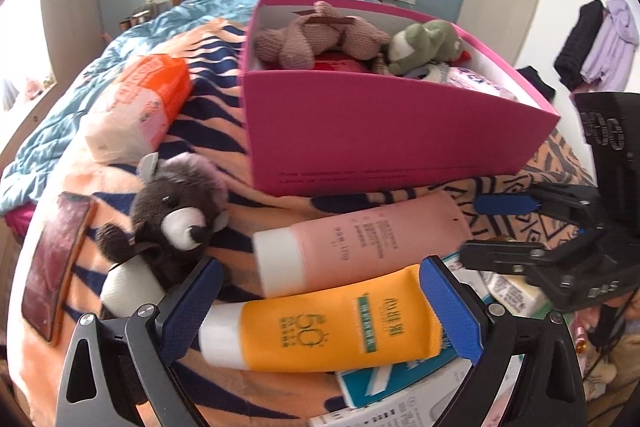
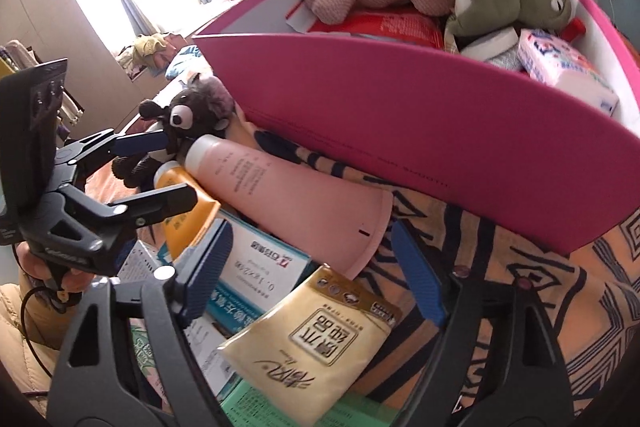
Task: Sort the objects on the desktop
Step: 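Close the right gripper around the pale pink tube on the pile, then lift the pink tube with the right gripper and carry it toward the pink box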
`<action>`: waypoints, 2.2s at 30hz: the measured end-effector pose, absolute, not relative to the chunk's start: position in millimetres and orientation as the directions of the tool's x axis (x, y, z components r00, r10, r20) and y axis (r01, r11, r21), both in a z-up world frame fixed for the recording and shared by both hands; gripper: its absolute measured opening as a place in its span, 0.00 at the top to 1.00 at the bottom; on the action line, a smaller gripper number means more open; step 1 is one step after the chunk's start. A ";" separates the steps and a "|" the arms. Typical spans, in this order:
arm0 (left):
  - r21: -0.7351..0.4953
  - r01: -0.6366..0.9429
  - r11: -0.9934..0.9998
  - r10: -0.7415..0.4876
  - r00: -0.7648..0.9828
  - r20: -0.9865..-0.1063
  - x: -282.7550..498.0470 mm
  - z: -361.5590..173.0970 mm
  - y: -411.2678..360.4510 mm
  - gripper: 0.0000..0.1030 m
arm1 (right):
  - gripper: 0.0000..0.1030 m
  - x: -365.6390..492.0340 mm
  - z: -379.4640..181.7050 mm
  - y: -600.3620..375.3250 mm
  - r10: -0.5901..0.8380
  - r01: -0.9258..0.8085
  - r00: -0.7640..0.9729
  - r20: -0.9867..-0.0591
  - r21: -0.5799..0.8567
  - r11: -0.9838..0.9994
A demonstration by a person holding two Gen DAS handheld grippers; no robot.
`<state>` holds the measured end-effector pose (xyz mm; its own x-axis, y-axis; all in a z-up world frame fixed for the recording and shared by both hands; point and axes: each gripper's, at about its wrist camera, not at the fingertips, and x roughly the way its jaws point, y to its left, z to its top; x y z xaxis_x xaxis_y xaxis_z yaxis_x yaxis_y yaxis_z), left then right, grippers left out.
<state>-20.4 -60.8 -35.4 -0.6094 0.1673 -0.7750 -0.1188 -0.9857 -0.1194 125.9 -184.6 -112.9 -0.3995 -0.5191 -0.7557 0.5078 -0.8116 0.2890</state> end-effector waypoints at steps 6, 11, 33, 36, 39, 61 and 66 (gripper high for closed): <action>-0.142 -0.152 -0.978 0.204 -0.568 -0.798 -29.0 -40.7 -55.1 0.12 | 0.27 120.0 -120.9 -182.0 -0.520 0.488 -0.372 -0.769 0.314 -0.814; -0.154 -0.160 -0.975 0.217 -0.549 -0.807 -31.6 -41.3 -59.7 0.12 | 0.27 116.0 -126.2 -180.6 -0.529 0.469 -0.353 -0.772 0.343 -0.814; -0.183 -0.124 -0.975 0.221 -0.504 -0.835 -38.3 -43.6 -63.7 0.16 | 0.29 114.2 -121.9 -175.3 -0.578 0.445 -0.376 -0.724 0.406 -0.798; -0.181 -0.119 -0.976 0.217 -0.506 -0.835 -36.3 -42.2 -59.9 0.16 | 0.29 120.7 -113.4 -177.7 -0.553 0.454 -0.422 -0.718 0.361 -0.815; -0.190 -0.121 -0.974 0.225 -0.510 -0.830 -34.9 -38.2 -56.9 0.16 | 0.29 125.6 -107.1 -175.7 -0.547 0.455 -0.450 -0.705 0.346 -0.820; -0.173 -0.154 -0.973 0.231 -0.594 -0.770 -19.2 3.2 -50.1 0.16 | 0.30 155.0 -67.6 -171.8 -0.507 0.491 -0.569 -0.647 0.227 -0.841; -0.169 -0.164 -0.972 0.235 -0.613 -0.754 -17.8 14.4 -48.2 0.16 | 0.30 161.0 -57.1 -168.2 -0.508 0.497 -0.588 -0.630 0.215 -0.841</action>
